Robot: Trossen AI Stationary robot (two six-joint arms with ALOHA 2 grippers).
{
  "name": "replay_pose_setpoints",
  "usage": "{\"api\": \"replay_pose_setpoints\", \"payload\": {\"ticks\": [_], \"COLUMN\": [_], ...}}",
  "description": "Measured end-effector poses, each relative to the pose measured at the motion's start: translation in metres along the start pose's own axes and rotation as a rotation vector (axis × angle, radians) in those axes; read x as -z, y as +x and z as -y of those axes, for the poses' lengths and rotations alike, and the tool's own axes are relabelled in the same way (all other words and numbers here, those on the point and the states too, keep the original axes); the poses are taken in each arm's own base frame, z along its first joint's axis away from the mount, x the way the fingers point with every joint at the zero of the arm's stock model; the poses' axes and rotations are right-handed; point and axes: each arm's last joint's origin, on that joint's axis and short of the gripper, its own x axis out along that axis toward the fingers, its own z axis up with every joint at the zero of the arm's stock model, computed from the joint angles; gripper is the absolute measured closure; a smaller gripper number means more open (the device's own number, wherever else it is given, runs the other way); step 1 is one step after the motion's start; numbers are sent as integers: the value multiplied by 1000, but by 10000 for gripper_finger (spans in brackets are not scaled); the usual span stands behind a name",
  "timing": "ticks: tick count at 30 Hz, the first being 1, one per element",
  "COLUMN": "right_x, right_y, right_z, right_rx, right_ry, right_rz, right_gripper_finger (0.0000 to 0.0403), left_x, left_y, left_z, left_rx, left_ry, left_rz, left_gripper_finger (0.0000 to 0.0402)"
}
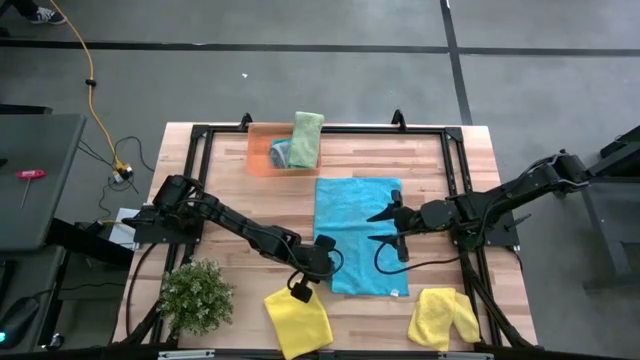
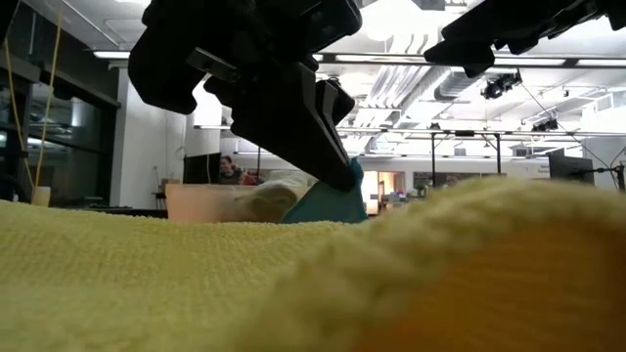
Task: Fold microfiber towels
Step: Fold the blue microfiber cloth on the table
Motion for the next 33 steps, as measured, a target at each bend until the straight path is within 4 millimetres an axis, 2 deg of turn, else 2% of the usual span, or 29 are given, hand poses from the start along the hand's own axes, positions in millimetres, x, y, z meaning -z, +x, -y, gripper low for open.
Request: {"api": "replay_pose_setpoints", "payload": {"ticks": [8, 16, 21, 26, 33], "right_x": [0, 0, 15, 39, 64], "right_y": [0, 0, -2, -12, -10], "right_z": [0, 1, -3, -21, -67], "right_rx": [4, 44, -27, -85, -166], "right_ry": [0, 42, 160, 339, 492], "right_rz": [1, 4, -154, -424, -612], "right_gripper_finger": [194, 194, 194, 194, 194], "left_x": [7, -2, -1, 3, 2], "left_y": [-1, -23, -23, -24, -24], "left_z": [1, -1, -1, 0, 0], "left_rx": [11, -40, -40, -39, -41], "left_ry": [4, -1, -40, -60, -80], "left_rz": [-76, -61, -78, -112, -106], "left_gripper_finger": [402, 402, 402, 402, 401]}}
